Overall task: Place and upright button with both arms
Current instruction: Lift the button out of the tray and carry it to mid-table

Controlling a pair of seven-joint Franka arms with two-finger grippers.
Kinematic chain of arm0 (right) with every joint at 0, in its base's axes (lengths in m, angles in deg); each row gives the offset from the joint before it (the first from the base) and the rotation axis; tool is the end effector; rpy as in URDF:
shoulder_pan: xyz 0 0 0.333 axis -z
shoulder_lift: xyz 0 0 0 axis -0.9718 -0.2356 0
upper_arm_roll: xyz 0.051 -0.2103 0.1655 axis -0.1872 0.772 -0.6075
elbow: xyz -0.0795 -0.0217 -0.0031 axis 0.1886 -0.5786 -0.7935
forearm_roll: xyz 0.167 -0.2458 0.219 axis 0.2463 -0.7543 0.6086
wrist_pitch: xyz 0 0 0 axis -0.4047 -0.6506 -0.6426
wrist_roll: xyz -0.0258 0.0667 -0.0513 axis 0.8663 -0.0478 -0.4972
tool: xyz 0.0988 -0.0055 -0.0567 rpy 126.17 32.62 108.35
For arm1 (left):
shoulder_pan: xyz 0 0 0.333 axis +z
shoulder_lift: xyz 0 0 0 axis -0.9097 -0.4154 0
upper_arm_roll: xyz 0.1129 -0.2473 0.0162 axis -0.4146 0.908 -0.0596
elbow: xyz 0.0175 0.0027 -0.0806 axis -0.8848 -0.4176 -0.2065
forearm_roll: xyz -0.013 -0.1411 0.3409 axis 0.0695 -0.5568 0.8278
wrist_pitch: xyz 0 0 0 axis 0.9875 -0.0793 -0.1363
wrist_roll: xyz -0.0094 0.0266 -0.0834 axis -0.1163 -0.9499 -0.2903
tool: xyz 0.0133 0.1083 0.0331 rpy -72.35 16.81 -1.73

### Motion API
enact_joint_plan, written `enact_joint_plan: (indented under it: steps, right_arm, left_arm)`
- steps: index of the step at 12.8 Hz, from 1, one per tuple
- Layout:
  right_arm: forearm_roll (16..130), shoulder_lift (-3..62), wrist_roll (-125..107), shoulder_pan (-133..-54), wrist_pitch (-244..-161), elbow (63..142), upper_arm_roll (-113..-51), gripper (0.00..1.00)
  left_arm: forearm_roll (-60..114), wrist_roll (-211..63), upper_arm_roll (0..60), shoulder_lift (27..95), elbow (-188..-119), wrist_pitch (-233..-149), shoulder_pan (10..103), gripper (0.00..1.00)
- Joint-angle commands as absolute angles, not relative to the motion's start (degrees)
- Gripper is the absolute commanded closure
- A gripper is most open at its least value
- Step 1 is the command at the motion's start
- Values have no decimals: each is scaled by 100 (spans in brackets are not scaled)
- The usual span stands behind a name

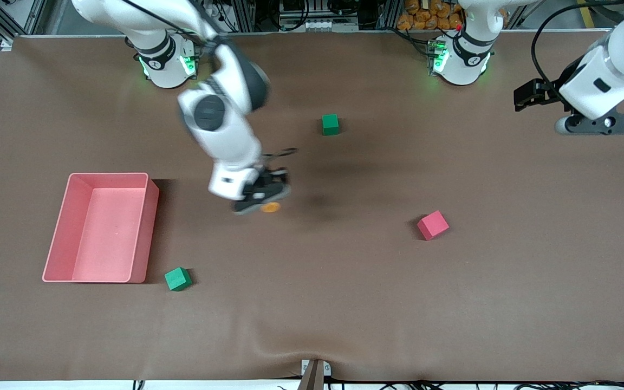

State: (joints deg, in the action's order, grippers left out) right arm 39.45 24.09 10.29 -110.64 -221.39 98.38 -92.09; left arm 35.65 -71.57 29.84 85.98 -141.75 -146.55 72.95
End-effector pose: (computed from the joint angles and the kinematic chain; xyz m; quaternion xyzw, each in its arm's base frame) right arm 0.5128 0.4102 0.3102 -0.9762 -0.1890 -0.0674 0.0822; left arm 0.4891 -0.0892 0.5662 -0.9912 0.0122 0.1306 0.0206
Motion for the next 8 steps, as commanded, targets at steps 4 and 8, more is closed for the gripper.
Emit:
enact_joint_plan:
  steps: [4,8]
  right_arm:
    - [3951,638,2016,-11899,-23135,8484,-9065,100]
    - [3959,303,2344,-12224,-23145,8237,-8837,100]
  left_arm:
    - [3601,-7076,3022,8527,-13972,-14604,7293,0]
    - [3583,-7102,3031,8228,-13972,-14596,7249,0]
